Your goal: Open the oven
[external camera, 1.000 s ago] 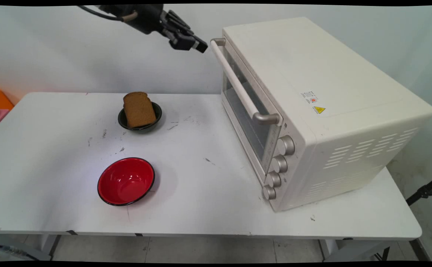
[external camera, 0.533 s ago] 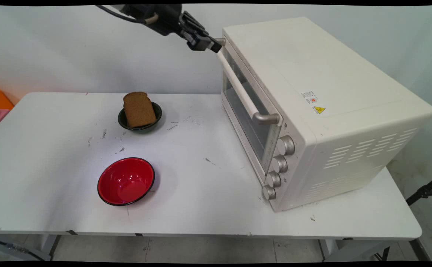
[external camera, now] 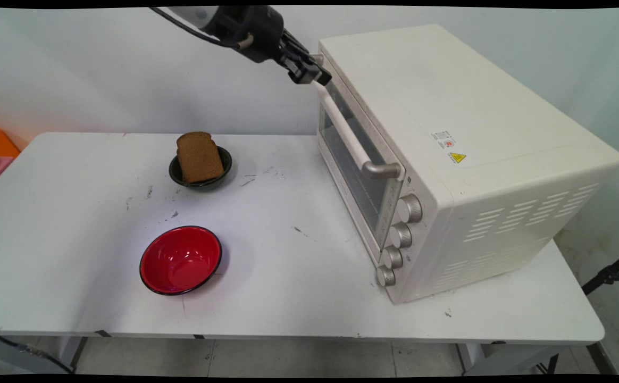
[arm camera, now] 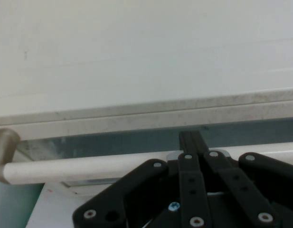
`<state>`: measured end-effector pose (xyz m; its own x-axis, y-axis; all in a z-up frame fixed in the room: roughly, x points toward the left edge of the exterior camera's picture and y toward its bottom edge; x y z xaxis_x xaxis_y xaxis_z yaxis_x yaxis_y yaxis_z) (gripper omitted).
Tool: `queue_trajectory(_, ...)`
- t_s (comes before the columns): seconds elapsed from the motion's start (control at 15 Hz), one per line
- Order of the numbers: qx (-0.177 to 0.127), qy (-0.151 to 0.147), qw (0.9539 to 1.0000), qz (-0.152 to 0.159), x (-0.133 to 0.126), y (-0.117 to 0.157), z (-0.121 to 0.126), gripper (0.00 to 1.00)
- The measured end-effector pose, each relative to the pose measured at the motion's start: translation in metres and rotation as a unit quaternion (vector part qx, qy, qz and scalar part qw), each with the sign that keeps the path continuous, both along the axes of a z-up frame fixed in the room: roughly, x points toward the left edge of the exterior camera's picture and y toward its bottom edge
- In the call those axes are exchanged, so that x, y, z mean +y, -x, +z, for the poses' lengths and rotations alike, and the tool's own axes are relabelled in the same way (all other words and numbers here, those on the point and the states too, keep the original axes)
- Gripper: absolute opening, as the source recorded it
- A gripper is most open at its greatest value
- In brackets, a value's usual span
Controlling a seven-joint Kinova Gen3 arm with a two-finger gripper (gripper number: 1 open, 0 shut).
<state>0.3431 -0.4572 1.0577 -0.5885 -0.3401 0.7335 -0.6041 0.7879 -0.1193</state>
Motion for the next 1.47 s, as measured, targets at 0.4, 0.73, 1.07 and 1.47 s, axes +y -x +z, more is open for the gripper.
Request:
queue_trajectory(0.4, -0.010, -0.003, 0.9999, 0.009, -0.009, 0.015, -0.015, 0.00)
queue_trajectory(0.73, -0.015, -0.010, 0.9997, 0.018, -0.021, 0.024, -0.034, 0.00)
queue_trajectory(1.07, -0.018, -0.015, 0.9994, 0.026, -0.028, 0.027, -0.046, 0.00)
queue_trajectory(1.47, -0.020, -0.023, 0.9991, 0.030, -0.026, 0.020, -0.050, 0.00)
